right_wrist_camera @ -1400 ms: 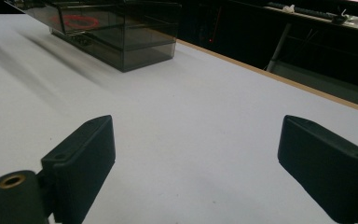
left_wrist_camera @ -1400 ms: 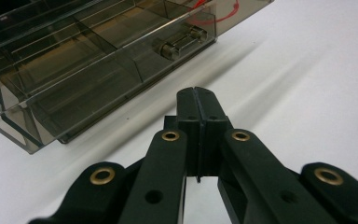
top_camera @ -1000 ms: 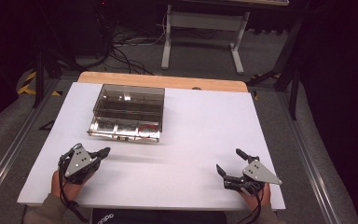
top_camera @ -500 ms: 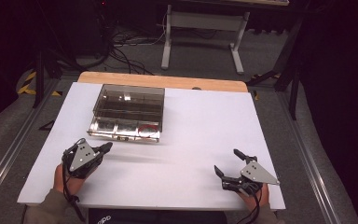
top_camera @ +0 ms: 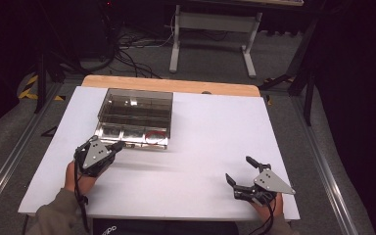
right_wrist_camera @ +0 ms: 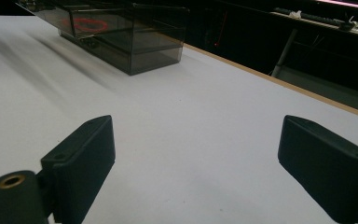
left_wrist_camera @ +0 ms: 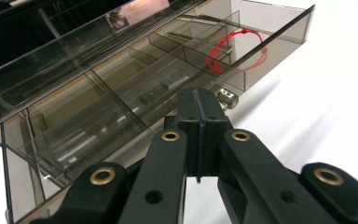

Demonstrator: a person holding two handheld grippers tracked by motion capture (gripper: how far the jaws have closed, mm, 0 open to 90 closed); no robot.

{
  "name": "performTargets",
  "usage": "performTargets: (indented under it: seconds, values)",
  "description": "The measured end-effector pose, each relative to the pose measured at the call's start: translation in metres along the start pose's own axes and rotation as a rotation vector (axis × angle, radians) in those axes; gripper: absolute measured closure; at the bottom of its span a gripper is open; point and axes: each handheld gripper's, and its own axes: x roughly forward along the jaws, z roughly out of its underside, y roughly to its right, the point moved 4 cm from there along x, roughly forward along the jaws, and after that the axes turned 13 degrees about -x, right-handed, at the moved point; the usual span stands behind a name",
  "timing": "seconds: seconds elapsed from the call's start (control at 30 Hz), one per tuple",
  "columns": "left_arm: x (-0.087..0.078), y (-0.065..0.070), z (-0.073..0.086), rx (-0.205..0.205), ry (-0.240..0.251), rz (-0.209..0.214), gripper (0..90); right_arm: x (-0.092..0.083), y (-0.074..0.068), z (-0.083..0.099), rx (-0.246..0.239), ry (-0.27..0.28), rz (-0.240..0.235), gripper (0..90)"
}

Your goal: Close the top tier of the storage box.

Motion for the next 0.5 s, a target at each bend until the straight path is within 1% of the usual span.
performTargets:
  seconds: [0.17, 0.27, 0.33, 0.5]
  values:
    - [0.0018, -0.001, -0.0005, 0.001, -0.003, -0.011, 89.6, 0.0004, -0.0006, -0.0003, -0.008, -0.001, -0.002, 11.8]
    - [0.0021, -0.002, -0.0003, -0.002, -0.003, -0.008, 89.5, 0.0006, -0.0007, 0.0002, -0.006, -0.004, -0.005, 11.8]
    - [0.002, -0.0017, -0.0005, 0.005, -0.002, -0.013, 89.5, 0.0009, -0.0013, 0.0001, -0.009, -0.004, -0.007, 11.8]
    - [0.002, -0.0017, -0.0008, 0.006, 0.002, -0.017, 89.5, 0.0013, -0.002, -0.0002, -0.015, -0.007, -0.01, 11.8]
